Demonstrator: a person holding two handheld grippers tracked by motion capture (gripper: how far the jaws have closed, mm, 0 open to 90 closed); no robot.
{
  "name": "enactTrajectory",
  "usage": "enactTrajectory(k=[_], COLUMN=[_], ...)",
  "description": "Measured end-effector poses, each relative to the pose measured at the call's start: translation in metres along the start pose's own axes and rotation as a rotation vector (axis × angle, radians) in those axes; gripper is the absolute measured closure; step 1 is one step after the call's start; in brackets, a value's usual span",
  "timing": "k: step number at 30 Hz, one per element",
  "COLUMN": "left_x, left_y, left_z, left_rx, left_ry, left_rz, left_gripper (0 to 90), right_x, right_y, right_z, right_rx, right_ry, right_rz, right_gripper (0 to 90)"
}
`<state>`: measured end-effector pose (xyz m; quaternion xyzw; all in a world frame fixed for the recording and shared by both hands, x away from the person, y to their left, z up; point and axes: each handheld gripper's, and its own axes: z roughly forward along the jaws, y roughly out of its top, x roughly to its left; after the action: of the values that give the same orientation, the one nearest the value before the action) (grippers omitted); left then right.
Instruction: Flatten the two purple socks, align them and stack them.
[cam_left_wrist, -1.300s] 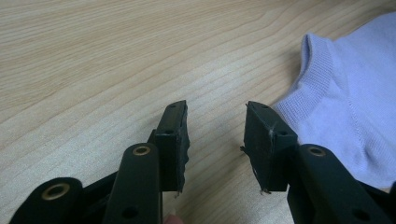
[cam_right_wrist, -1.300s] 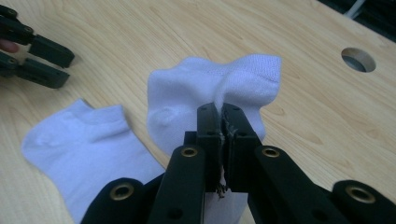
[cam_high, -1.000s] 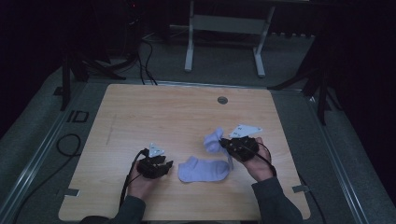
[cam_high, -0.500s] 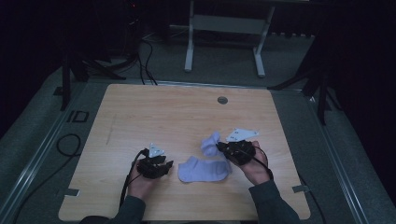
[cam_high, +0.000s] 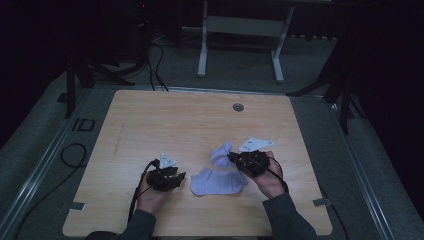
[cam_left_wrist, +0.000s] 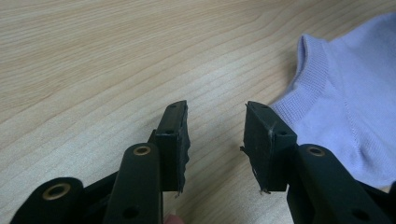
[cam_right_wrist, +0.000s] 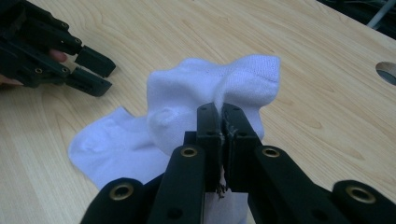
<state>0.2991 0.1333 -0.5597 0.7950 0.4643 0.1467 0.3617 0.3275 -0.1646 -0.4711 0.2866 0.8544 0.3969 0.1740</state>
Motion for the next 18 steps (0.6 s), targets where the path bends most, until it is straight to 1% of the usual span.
enactTrajectory(k=[6, 13, 18], left_x=[0.0005, 0.0000, 0.0001], left_y=[0.0000, 0.0000, 0.0001], left_z=[-0.0004, -0.0002, -0.0002], left_rx=[-0.007, -0.006, -0.003], left_ry=[-0.002, -0.002, -0.002], left_rz=[-0.008, -0.007, -0.005], left_gripper=[60.2, 60.2, 60.2], right_x=[0.0001, -0.0022, -0.0024], right_y=[0.0019, 0.0039, 0.0013], right_z=[0.0025, -0.0042, -0.0061], right_rx=[-0.002, -0.019, -0.010], right_ry=[0.001, -0.012, -0.022], right_rz=[-0.004, -0.004, -0.011], right_gripper=[86.6, 86.6, 86.6])
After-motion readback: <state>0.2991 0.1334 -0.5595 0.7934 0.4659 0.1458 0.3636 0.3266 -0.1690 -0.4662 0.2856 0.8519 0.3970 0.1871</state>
